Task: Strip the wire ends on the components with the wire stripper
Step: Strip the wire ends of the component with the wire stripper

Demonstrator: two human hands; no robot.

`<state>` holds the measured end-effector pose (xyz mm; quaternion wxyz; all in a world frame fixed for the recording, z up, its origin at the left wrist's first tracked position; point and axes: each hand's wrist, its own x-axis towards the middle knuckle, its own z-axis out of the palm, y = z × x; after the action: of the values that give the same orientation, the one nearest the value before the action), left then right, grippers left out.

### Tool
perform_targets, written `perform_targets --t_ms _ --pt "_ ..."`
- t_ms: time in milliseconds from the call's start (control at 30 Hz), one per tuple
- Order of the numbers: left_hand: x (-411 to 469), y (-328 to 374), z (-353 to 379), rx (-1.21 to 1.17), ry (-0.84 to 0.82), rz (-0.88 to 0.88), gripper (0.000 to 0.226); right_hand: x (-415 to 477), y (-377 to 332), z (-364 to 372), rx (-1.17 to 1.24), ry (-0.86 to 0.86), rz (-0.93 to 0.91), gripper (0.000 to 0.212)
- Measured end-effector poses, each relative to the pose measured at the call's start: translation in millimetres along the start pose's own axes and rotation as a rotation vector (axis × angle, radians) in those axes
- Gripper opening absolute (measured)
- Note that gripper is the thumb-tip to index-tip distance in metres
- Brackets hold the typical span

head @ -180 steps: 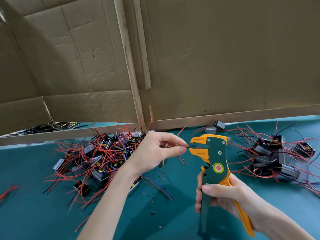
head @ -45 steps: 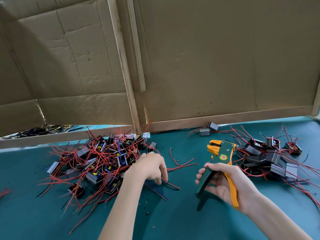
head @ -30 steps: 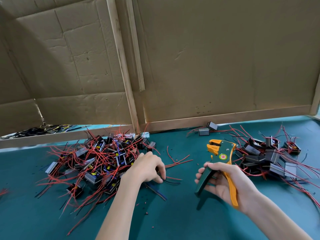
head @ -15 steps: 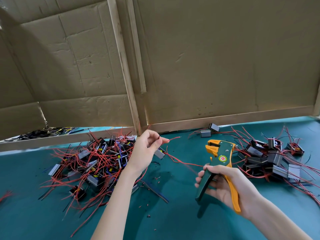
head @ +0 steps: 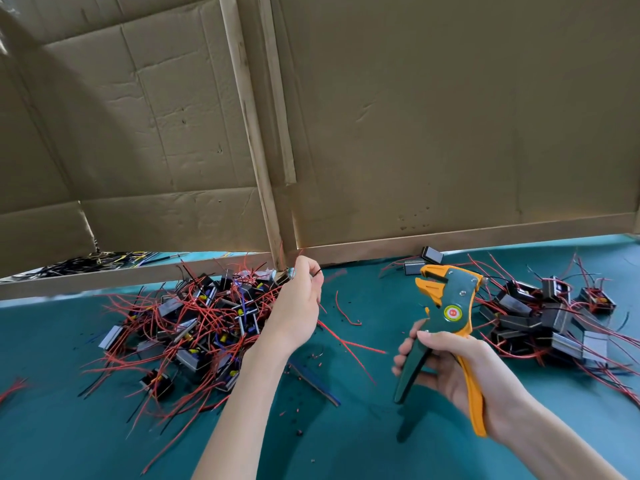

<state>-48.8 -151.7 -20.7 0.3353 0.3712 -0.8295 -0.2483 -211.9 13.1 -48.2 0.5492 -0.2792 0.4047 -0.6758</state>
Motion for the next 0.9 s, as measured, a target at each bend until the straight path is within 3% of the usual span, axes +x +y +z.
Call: perform_targets --t_ms 433,900 --pt "-9.5 42.4 -18.6 -0.547 -0.125 0.081 0.009 0.9 2.5 -3.9 -0.192 -0.205 0.055 0.027" --pt "-13.7 53.1 -17.2 -0.559 -0.291 0.07 0.007 -3.7 -0.7 0.3 -0.219 -0.334 0.019 0.025"
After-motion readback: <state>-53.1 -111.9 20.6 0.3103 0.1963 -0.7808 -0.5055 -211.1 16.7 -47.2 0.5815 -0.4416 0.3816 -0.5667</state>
